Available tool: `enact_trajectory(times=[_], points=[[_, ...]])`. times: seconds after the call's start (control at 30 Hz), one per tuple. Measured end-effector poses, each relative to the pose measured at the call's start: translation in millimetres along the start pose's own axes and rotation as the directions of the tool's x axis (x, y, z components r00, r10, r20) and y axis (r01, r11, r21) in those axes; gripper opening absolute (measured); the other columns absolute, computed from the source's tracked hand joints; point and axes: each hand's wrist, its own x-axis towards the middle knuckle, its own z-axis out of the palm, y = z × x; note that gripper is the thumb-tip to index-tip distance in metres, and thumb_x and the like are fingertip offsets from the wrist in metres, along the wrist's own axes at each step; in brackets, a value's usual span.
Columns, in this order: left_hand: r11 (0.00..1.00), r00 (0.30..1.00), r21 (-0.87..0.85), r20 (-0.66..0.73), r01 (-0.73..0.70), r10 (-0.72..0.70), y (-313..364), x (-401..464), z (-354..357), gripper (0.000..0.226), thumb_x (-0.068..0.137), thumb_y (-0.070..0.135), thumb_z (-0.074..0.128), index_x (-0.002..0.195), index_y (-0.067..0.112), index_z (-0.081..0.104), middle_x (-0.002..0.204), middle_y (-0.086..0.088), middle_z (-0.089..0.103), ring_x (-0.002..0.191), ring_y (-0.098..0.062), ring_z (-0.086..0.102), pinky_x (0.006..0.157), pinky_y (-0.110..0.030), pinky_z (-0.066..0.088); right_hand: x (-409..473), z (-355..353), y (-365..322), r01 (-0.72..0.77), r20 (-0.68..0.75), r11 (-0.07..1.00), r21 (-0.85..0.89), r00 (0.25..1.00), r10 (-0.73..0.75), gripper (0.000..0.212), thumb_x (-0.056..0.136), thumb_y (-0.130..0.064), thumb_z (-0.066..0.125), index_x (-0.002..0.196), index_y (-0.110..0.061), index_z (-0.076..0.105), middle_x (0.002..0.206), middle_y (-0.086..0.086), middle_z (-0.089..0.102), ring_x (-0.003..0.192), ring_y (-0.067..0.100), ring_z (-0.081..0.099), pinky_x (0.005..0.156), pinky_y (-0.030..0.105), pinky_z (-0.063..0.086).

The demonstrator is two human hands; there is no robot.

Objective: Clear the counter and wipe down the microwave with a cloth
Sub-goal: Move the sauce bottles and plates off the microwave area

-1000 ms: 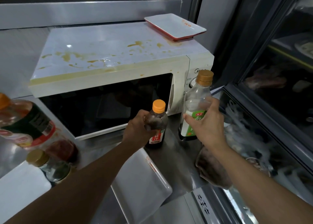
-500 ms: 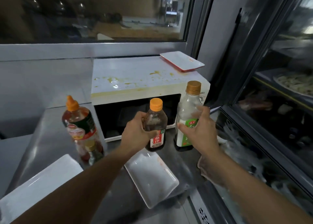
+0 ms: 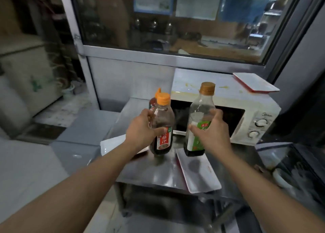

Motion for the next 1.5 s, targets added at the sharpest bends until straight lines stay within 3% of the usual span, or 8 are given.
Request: enact_trajectory(times=[0.23, 0.43, 0.57, 0.73, 0.93, 1.03, 1.17, 1.5], points=[[0.994, 0.988, 0.044, -0.124, 0.100, -0.094, -45, -33, -90, 0.050, 0.067, 0.035, 0.081, 0.104, 0.021, 0.050, 0.086, 0.011, 0.057, 0.080, -0.014, 0.057, 0.067, -0.031, 0.047, -29, 51, -70, 0.086, 0.113, 0.993, 0.075, 0.989, -0.095, 0.074, 0.065, -0.042, 0.080, 0.120, -0.019, 0.036, 0.116, 0.006, 0.060, 0.102, 0.026, 0.060, 0.081, 0.040, 0.052], [0.984, 0.976, 0.080, -0.165, 0.159, -0.145, -87, -41, -162, 0.052, 0.069, 0.037, 0.079, 0.108, 0.022, 0.049, 0.092, 0.007, 0.057, 0.088, -0.019, 0.060, 0.079, -0.040, 0.052, -49, 106, -130, 0.136, 0.175, 0.982, 0.134, 0.972, -0.159, 0.085, 0.066, -0.040, 0.078, 0.133, -0.022, 0.030, 0.126, 0.003, 0.056, 0.110, 0.027, 0.057, 0.091, 0.046, 0.049], [0.985, 0.979, 0.115, -0.175, 0.126, -0.105, -115, -38, -204, 0.053, 0.069, 0.038, 0.079, 0.110, 0.023, 0.050, 0.089, 0.012, 0.055, 0.085, -0.013, 0.057, 0.074, -0.033, 0.050, -59, 142, -163, 0.114, 0.152, 0.983, 0.145, 0.979, -0.136, 0.079, 0.065, -0.040, 0.080, 0.128, -0.019, 0.035, 0.117, 0.003, 0.059, 0.093, 0.015, 0.050, 0.076, 0.031, 0.042], [0.986, 0.985, 0.125, -0.150, 0.110, -0.090, -145, -21, -236, 0.054, 0.069, 0.039, 0.079, 0.111, 0.023, 0.049, 0.091, 0.013, 0.054, 0.087, -0.013, 0.058, 0.077, -0.035, 0.051, -63, 175, -189, 0.090, 0.140, 0.986, 0.142, 0.984, -0.110, 0.081, 0.067, -0.040, 0.081, 0.129, -0.018, 0.034, 0.116, 0.004, 0.060, 0.088, 0.014, 0.047, 0.073, 0.026, 0.037], [0.988, 0.988, 0.119, -0.124, 0.102, -0.087, -171, 20, -241, 0.052, 0.066, 0.039, 0.081, 0.105, 0.024, 0.049, 0.085, 0.014, 0.052, 0.082, -0.013, 0.057, 0.072, -0.034, 0.051, -42, 203, -203, 0.072, 0.106, 0.993, 0.089, 0.991, -0.082, 0.077, 0.068, -0.042, 0.079, 0.127, -0.020, 0.034, 0.099, -0.008, 0.049, 0.083, 0.010, 0.044, 0.053, 0.018, 0.028], [0.990, 0.992, 0.106, -0.097, 0.089, -0.079, -180, 53, -233, 0.052, 0.066, 0.039, 0.081, 0.105, 0.023, 0.050, 0.083, 0.013, 0.053, 0.080, -0.012, 0.056, 0.069, -0.031, 0.049, -17, 220, -201, 0.062, 0.094, 0.994, 0.094, 0.993, -0.070, 0.077, 0.068, -0.041, 0.079, 0.126, -0.020, 0.034, 0.108, -0.003, 0.054, 0.086, 0.011, 0.045, 0.068, 0.025, 0.041], [0.992, 0.995, 0.096, -0.056, 0.082, -0.077, -189, 107, -216, 0.054, 0.067, 0.039, 0.081, 0.109, 0.022, 0.051, 0.090, 0.006, 0.060, 0.086, -0.016, 0.061, 0.077, -0.039, 0.054, 29, 247, -195, 0.019, 0.072, 0.993, 0.117, 0.997, -0.027, 0.078, 0.069, -0.038, 0.080, 0.127, -0.020, 0.032, 0.119, 0.003, 0.056, 0.098, 0.018, 0.053, 0.080, 0.035, 0.048], [0.996, 0.996, 0.051, 0.048, 0.070, -0.073, -208, 244, -172, 0.047, 0.069, 0.036, 0.079, 0.104, 0.028, 0.049, 0.085, 0.019, 0.055, 0.087, -0.012, 0.059, 0.079, -0.035, 0.053, 145, 299, -172, -0.094, 0.025, 0.989, 0.112, 0.995, 0.092, 0.075, 0.070, -0.034, 0.080, 0.126, -0.017, 0.033, 0.120, 0.007, 0.058, 0.105, 0.028, 0.058, 0.084, 0.040, 0.051]])
